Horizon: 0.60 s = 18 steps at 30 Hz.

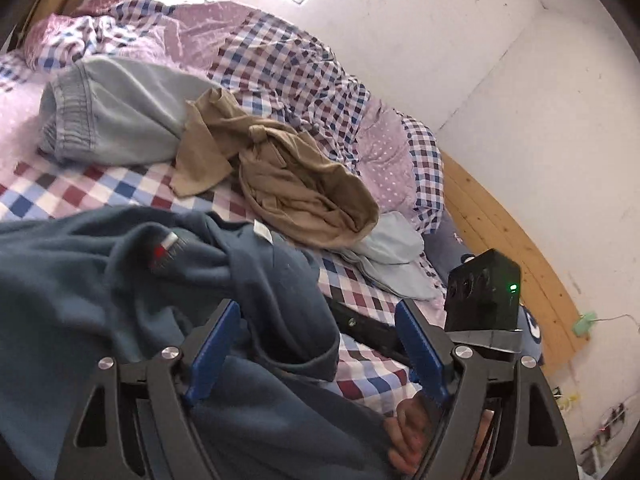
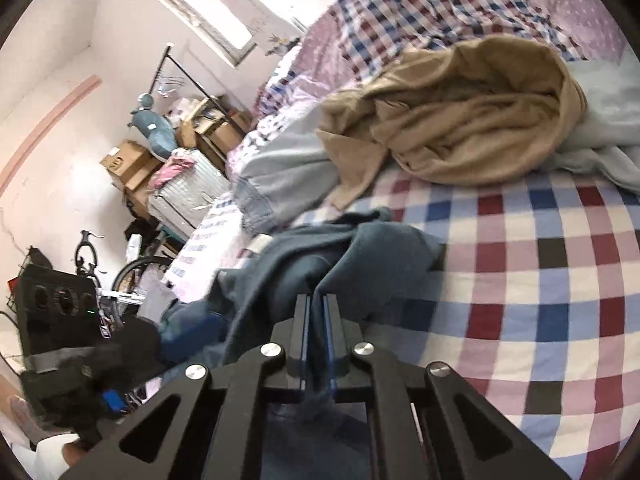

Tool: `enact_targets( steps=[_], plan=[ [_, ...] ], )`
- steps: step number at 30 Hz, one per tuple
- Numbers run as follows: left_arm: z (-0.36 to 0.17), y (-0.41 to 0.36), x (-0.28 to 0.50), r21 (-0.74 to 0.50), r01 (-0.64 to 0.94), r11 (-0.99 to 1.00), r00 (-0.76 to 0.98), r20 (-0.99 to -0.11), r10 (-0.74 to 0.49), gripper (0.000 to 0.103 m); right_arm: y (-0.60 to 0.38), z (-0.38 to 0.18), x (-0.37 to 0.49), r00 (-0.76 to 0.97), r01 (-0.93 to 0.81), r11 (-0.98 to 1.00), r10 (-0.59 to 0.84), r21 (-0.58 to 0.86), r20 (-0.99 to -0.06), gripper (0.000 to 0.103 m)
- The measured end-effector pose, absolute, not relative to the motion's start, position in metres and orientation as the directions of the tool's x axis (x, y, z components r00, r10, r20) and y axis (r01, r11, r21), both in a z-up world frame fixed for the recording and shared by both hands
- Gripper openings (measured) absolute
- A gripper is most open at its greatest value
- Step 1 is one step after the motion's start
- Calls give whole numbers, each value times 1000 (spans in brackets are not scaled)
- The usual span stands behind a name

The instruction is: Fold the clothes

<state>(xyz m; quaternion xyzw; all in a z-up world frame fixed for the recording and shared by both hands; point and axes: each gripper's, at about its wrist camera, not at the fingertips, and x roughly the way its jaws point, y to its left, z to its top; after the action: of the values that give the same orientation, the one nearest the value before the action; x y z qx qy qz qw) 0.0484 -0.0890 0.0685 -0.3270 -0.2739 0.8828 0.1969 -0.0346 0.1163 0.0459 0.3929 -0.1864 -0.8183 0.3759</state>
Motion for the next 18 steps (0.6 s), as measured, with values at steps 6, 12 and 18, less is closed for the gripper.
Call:
enact_targets(
  steps=[6,12,18],
  plan=[
    [64,-85,49,-580,-164,-798,-689,-511,514,81,121,58,-31,-415,489,-595,-802,638,-430,3],
    [59,-70,51,-528,-191,-827,-663,-553,505,67,126,68,-29,-420,503,-571,-818,649,-394,2],
    [48,-65,47,-493,-147,-858,-638,-615,463,43,134,58,-37,-456,441,-650,-756,619,-469,5]
  ],
)
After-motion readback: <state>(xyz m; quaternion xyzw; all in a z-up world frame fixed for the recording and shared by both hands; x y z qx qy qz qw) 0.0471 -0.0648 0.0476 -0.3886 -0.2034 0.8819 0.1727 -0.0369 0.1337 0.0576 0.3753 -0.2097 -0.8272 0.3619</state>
